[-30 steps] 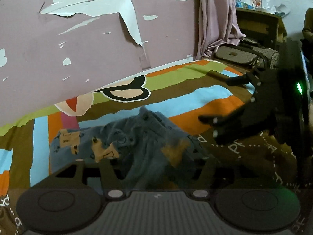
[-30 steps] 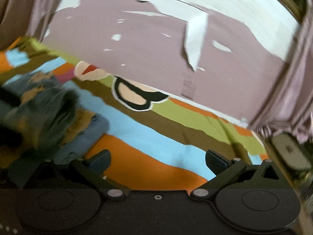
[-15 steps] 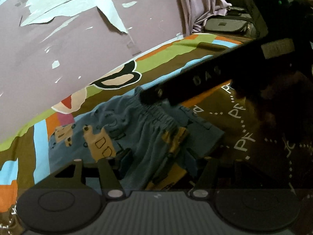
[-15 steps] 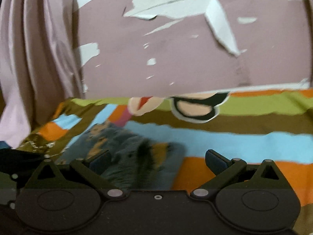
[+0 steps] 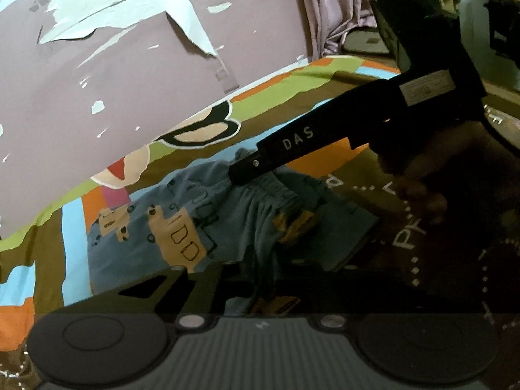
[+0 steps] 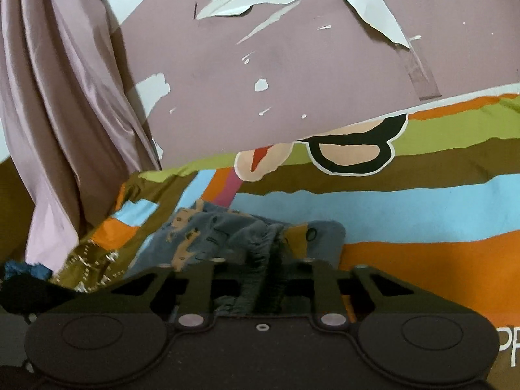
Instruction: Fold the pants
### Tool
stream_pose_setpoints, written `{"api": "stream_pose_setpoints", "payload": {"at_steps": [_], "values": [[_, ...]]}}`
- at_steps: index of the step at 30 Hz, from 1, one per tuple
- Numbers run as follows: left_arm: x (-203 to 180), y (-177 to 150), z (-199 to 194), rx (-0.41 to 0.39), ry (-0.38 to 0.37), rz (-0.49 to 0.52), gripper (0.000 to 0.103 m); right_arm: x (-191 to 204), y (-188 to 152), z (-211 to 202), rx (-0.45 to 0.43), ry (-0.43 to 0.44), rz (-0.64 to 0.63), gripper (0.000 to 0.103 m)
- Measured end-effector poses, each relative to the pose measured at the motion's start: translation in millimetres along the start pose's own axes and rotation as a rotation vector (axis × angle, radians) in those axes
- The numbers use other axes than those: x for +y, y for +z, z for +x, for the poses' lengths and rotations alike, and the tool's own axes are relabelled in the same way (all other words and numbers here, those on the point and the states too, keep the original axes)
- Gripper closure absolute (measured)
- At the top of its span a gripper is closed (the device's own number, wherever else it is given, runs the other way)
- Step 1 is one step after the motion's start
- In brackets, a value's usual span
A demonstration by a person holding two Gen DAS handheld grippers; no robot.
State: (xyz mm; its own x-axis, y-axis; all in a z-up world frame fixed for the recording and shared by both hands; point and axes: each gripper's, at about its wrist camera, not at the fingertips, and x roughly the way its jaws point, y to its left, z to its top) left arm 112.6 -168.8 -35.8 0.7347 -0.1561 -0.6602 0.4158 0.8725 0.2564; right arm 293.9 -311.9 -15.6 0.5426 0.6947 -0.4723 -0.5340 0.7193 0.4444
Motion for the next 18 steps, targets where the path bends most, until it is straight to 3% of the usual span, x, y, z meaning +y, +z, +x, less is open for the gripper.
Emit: {"api": "stream_pose_setpoints", "payload": {"at_steps": [8, 18], "values": [[16, 10, -20, -0.080, -0.090, -0.109, 0.096, 6, 15, -25, -0.041, -0.019, -0.003, 0.090], [5, 3, -11, -0.049, -0.151, -0.061, 0.094, 4, 11, -32, 0.028, -0.094, -0.019, 0.090]]}}
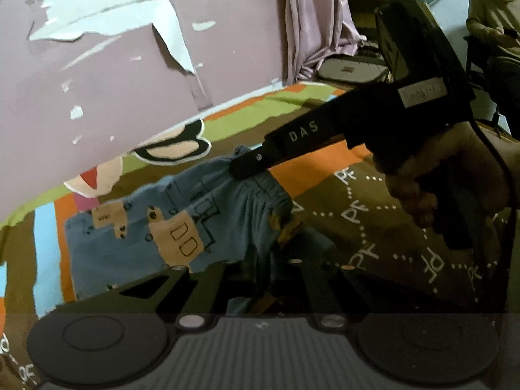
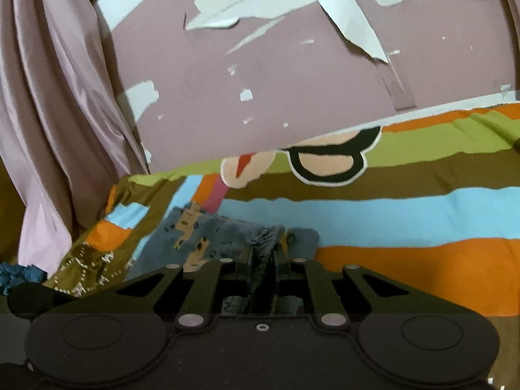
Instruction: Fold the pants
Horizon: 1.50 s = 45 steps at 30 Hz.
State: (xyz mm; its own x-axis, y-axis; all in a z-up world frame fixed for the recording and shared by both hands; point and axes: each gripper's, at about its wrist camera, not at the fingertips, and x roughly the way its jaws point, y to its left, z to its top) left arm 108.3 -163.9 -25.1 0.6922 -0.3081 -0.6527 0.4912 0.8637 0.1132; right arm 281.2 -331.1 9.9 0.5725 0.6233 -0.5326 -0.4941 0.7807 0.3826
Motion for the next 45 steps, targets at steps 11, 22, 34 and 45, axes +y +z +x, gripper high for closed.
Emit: {"api": "stream_pose_setpoints", "payload": {"at_steps": [11, 22, 34, 45], "values": [[15, -12, -19, 0.010, -0.107, -0.114, 0.053, -9, -9, 0, 0.053, -0.184, -0.006, 0.024], [74, -31, -35, 0.036, 0.122, -0.421, 0.047, 61, -34, -9, -0.085, -0.217, -0.415, 0.007], [65, -50, -44, 0.095, 0.131, -0.333, 0.041, 73, -55, -10, 0.078, -0.316, -0.524, 0.006], [103, -6, -38, -0.056, 0.144, -0.333, 0.024, 76, -46, -2, -0.073, -0.107, -0.560, 0.022]]}}
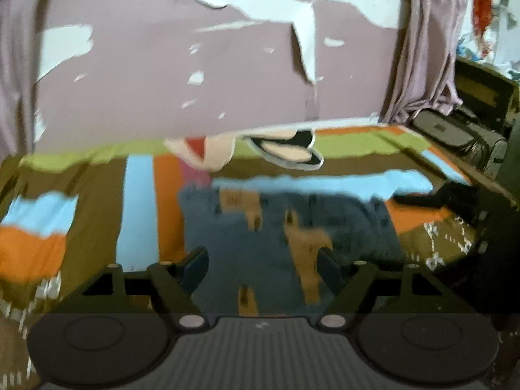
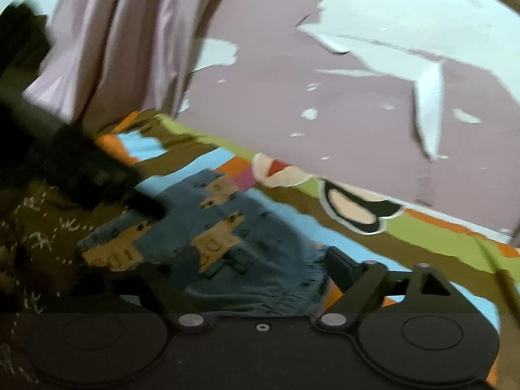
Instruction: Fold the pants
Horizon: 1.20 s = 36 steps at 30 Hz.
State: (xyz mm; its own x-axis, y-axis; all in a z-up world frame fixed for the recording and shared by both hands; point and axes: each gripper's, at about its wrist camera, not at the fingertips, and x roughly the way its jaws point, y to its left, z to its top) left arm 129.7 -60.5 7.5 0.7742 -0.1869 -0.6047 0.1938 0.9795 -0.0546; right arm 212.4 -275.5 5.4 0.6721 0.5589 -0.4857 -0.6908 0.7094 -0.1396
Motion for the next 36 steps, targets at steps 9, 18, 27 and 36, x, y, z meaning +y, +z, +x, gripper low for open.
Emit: {"api": "stream_pose_setpoints", "payload": {"at_steps": [9, 18, 27, 36], "values": [[23, 13, 70, 0.079, -0.048, -0.041, 0.023, -25, -10, 24, 0.078, 0.051, 0.146, 0.026], [19, 0, 36, 0.037, -0.012, -0.059, 0.013, -22, 0, -3, -0.003, 0.055, 0.181, 0.025], [10, -37, 29, 0.180, 0.171, -0.049, 0.008, -2, -11, 13, 0.160, -0.168, 0.019, 0.024], [22, -47, 20, 0.195, 0.164, -0.112, 0.003, 1, -15, 5, 0.180, -0.188, 0.040, 0.014]]}}
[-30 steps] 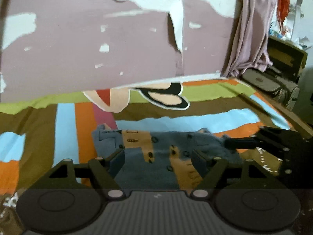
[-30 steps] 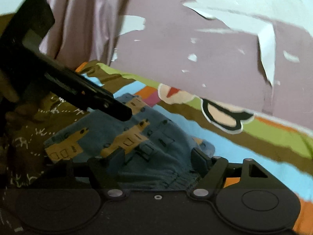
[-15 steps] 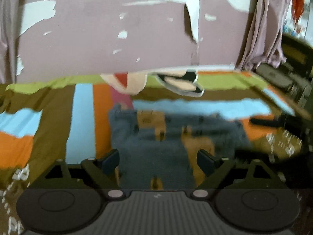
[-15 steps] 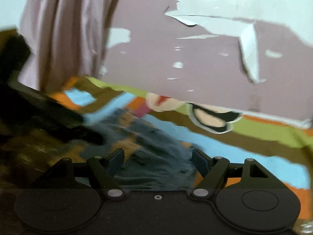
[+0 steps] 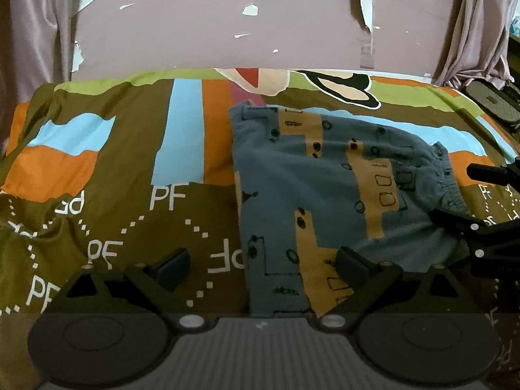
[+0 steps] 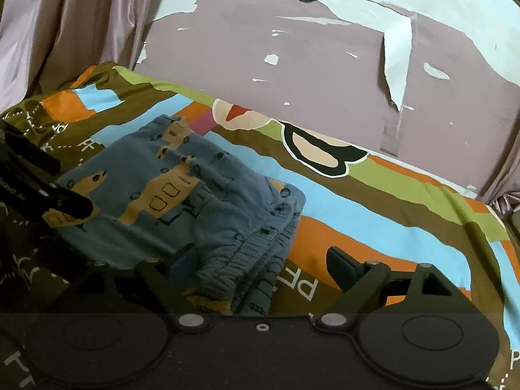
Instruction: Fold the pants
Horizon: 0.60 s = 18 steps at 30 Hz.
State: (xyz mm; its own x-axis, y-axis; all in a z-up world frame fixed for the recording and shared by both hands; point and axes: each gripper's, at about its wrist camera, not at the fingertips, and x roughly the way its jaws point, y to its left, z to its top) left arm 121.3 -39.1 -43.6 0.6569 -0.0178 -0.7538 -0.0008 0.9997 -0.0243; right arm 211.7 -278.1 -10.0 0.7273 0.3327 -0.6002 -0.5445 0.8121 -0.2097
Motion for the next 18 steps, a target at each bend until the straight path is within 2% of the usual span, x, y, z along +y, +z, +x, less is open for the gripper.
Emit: {"api": "stream_pose_setpoints", "payload": {"at_steps": [8, 15, 18], "values": [[3.9, -3.4, -2.4, 0.003, 0.010, -0.016, 0.001, 1.5, 0.1, -3.2, -0.003, -0.014, -0.007, 0.005], [7.1, -5.3, -2.5, 0.006, 0.006, -0.042, 0.001, -1.0, -1.2, -2.6, 0.004, -0.013, 0.004, 0.002], [8.8, -4.2, -4.2, 0.012, 0.003, -0.052, 0.000, -3.5, 0.8, -7.7, -0.032, 0.009, 0.022, 0.001]]}}
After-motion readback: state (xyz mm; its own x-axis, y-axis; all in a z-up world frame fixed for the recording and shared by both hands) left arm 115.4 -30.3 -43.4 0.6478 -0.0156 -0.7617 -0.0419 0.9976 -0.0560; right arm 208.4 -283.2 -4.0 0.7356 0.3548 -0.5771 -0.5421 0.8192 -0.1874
